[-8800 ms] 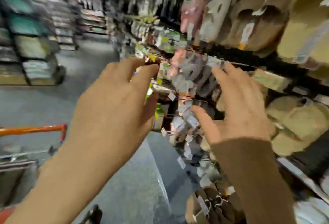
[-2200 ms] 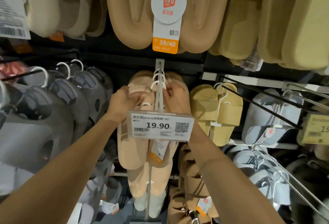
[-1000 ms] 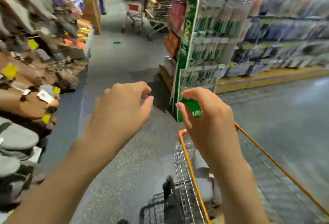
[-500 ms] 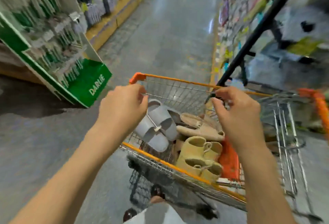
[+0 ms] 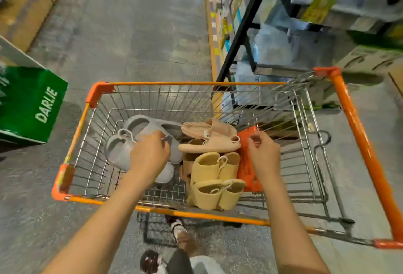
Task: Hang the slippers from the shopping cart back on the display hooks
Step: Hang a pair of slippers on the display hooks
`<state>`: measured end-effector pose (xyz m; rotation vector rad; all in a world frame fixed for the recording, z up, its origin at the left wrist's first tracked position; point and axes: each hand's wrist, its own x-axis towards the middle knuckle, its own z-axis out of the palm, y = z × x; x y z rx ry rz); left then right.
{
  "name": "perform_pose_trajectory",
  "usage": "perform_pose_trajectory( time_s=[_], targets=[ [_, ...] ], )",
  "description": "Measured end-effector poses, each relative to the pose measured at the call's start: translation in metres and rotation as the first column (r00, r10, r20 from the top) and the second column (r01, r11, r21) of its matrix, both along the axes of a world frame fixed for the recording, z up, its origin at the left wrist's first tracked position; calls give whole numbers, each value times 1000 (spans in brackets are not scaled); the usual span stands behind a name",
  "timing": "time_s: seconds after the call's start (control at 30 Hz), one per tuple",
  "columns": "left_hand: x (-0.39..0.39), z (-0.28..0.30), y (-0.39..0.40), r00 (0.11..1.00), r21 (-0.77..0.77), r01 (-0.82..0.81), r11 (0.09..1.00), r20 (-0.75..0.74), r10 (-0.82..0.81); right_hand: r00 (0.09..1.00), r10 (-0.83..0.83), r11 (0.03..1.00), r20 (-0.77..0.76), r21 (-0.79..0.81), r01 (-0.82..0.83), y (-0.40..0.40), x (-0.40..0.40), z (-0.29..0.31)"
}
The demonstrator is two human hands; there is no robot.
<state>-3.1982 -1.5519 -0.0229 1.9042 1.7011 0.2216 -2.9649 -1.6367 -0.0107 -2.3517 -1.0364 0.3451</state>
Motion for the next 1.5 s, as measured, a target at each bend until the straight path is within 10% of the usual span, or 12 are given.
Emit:
perform_pose_trajectory(
  time_s=[0.4, 1.07, 1.5],
  targets=[
    [102, -106, 34, 962, -242, 175, 954, -164, -218, 981, -188, 973, -45, -141, 180, 60, 56, -88],
    [134, -203, 47, 830, -473, 343, 811, -252, -498, 980, 71, 654, -185, -734, -186, 134, 118, -239],
    [155, -184, 52, 947, -464, 283, 839, -4, -321, 993, 6, 914, -121, -403, -55, 133, 127, -176]
  ],
)
